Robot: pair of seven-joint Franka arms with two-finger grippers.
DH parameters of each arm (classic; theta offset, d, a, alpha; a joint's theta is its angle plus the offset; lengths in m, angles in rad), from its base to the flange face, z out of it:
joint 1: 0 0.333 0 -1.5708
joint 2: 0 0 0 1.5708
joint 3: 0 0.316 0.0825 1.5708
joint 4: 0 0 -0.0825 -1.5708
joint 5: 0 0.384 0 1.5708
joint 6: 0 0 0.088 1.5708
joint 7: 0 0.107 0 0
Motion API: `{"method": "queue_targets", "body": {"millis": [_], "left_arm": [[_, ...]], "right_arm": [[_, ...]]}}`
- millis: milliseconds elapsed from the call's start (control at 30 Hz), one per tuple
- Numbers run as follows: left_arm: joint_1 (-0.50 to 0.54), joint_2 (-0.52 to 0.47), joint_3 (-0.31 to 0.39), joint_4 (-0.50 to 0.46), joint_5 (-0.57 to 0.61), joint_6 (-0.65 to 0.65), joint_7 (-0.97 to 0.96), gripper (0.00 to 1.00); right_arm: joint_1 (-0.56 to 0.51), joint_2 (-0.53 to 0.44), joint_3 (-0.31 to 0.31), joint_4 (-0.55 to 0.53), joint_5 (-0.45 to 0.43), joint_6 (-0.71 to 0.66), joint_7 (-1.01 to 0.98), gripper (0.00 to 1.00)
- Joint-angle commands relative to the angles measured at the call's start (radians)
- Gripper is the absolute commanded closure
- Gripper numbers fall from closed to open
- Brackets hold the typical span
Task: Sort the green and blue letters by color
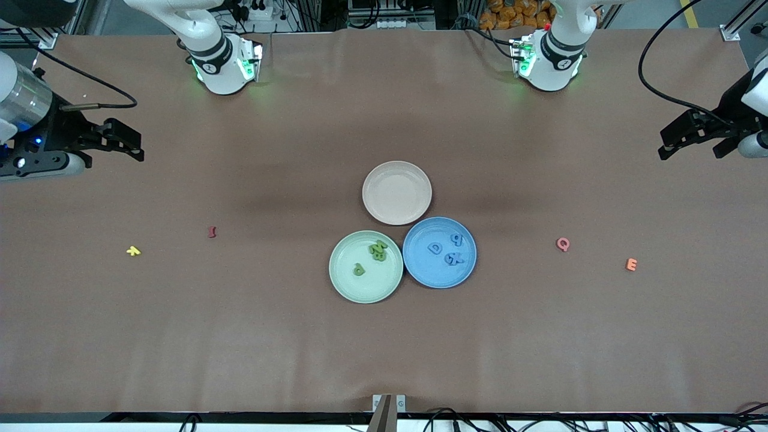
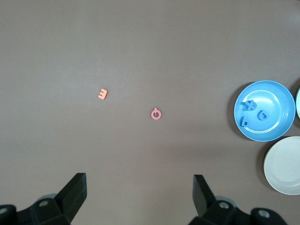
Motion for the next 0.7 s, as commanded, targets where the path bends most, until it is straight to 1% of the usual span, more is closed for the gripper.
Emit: {"method": "queue_targets", "body": {"millis": [0, 100, 667], "left_arm": [[-0.009, -0.01, 0.023, -0.012, -0.019, 0.013, 0.024, 0.0], [-0.009, -0.012, 0.023, -0.012, -0.02, 0.013, 0.025, 0.0], [-0.009, -0.012, 0.025, -0.011, -0.019, 0.015, 0.024, 0.0]], "right_arm": [[0.004, -0.002, 0.002, 0.007, -0.032, 0.004, 0.0, 0.0], [0.006, -0.002, 0.002, 0.007, -0.044, 0.007, 0.002, 0.0], [0.004, -0.003, -0.005, 0.012, -0.046, 0.025, 0.0, 0.0]]}}
